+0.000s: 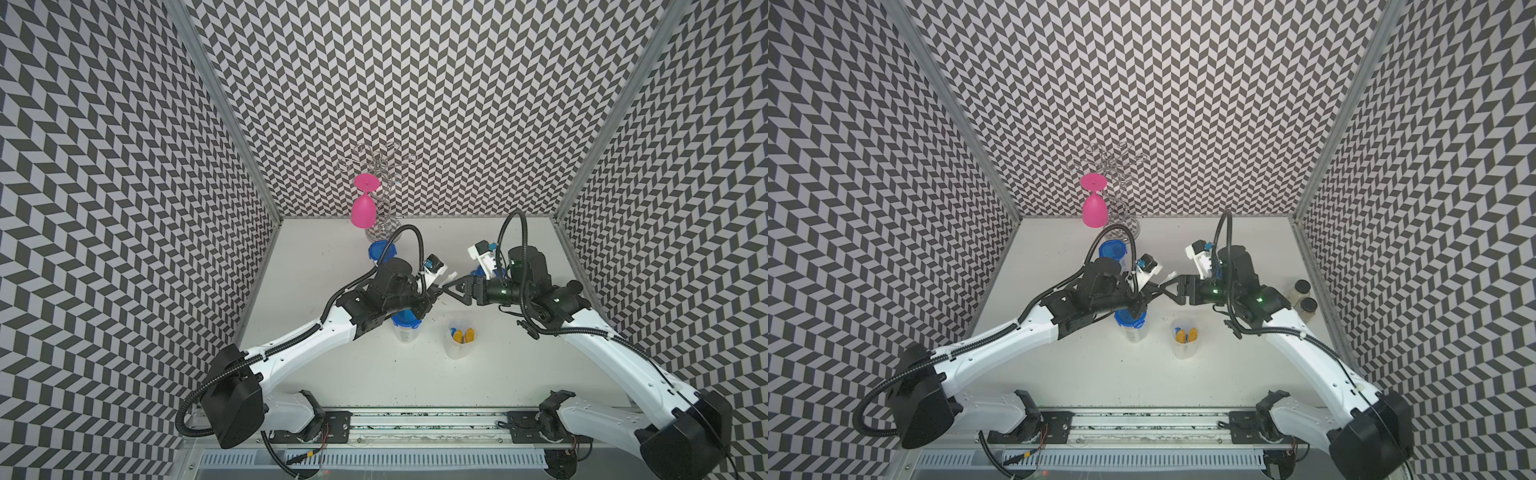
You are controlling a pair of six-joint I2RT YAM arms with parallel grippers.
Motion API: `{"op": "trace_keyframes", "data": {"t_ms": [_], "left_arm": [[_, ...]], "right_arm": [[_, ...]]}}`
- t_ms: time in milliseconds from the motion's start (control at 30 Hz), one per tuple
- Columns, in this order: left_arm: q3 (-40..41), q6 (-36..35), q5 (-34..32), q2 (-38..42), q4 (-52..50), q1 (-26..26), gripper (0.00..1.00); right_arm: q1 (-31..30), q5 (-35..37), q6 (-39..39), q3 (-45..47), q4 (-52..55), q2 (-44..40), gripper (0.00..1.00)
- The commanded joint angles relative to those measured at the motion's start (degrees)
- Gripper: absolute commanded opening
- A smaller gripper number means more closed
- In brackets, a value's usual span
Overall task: Pack away toiletry kits
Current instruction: Place the toiletry item into the container.
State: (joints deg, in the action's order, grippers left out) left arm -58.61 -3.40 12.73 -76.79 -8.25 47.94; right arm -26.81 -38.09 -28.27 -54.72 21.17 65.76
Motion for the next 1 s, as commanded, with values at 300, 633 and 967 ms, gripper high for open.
{"op": "trace_keyframes", "data": {"t_ms": [300,633,967], "left_arm": [[-0.07,-2.35,-3.03,0.09,1.84,5.28,0.0],[1.57,7.01,8.48,1.42,1.1,-4.17,0.88],[-1.26,8.49,9.49,2.26,-1.4,-13.41,0.94]], "right_arm": [[0.22,-2.39,-0.46,-0.12,-3.08,-0.93,0.2],[-2.19,12.72,11.01,-7.46,14.71,-2.84,0.0],[-15.7,32.02,10.26,-8.3,29.19,-5.55,0.0]]}}
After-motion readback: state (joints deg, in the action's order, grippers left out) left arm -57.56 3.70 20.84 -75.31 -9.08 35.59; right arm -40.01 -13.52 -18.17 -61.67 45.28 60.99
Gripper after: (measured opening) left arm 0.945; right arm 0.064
